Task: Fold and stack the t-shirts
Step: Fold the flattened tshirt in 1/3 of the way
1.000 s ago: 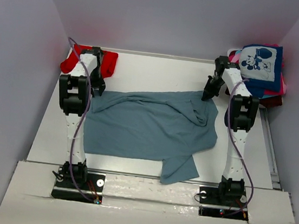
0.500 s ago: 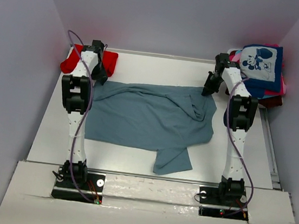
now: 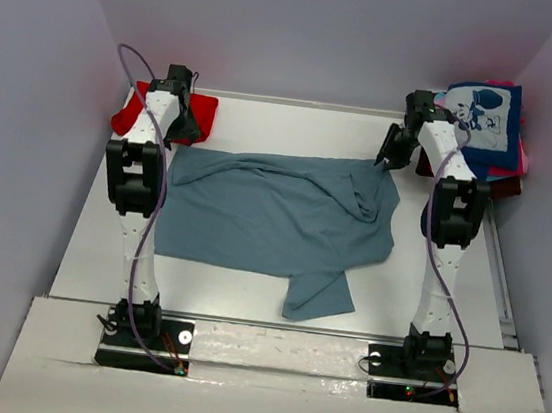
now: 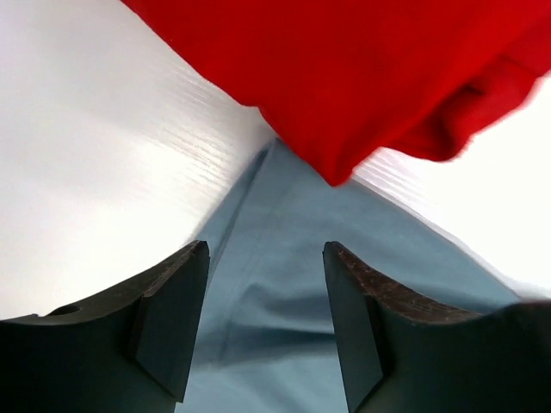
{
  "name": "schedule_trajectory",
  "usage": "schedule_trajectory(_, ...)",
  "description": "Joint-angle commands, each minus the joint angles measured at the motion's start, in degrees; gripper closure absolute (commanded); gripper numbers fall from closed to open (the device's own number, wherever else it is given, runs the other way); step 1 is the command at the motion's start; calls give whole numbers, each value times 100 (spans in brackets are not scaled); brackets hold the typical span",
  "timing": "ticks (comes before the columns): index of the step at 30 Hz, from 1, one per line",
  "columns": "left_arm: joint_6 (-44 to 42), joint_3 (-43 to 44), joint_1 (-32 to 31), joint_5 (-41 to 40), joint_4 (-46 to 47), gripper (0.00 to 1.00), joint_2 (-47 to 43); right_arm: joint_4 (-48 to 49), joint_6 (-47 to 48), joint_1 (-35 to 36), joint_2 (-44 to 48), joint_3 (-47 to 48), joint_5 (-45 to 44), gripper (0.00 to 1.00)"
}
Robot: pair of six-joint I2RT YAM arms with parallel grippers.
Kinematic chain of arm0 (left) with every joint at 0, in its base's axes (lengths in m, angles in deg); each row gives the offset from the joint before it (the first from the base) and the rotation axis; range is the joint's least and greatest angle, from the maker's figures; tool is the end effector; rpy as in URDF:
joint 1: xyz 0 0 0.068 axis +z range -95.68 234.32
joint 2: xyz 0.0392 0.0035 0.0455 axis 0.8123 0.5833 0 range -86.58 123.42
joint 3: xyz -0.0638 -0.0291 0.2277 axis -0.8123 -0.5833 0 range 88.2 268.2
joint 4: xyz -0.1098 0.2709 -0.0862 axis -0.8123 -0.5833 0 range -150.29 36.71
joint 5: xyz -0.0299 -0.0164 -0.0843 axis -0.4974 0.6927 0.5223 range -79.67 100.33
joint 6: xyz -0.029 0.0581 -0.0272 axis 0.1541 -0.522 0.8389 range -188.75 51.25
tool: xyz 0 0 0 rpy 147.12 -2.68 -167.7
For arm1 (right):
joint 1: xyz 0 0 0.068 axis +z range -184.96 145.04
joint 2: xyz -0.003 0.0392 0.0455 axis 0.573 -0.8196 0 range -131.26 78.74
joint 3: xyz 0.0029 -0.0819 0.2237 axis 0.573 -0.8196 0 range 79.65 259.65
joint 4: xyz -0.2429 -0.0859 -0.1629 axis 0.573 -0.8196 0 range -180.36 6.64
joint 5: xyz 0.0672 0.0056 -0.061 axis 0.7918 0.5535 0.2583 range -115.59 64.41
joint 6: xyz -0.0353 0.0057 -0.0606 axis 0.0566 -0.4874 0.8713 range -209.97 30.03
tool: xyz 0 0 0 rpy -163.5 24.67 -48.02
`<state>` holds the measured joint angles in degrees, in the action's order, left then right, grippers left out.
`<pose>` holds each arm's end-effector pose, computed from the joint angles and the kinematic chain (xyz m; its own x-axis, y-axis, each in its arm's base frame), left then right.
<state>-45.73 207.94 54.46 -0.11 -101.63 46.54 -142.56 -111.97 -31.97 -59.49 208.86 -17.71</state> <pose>0.5347 0.0118 0.1560 -0.7760 -0.3865 -0.4985 -0.4256 0.9041 -0.0384 0.5343 0.0358 0.1575 -0.8982 0.3247 -0.2963 0.2524 0.9329 0.2569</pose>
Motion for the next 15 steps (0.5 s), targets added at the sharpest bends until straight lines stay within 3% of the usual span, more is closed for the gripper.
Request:
schedule_trajectory(1,62,5,-155,-204,53,32,-945,146,-24,9,876,-159,275,59)
schedule_trajectory(8,79,-30,-216,-292,-264,33,-1086,-22,-76,369,965,-422,627,59)
schedule_trajectory(15,27,-618,-321,-257,-106,33,-1367,532,-120,765,930,-1037,592,59)
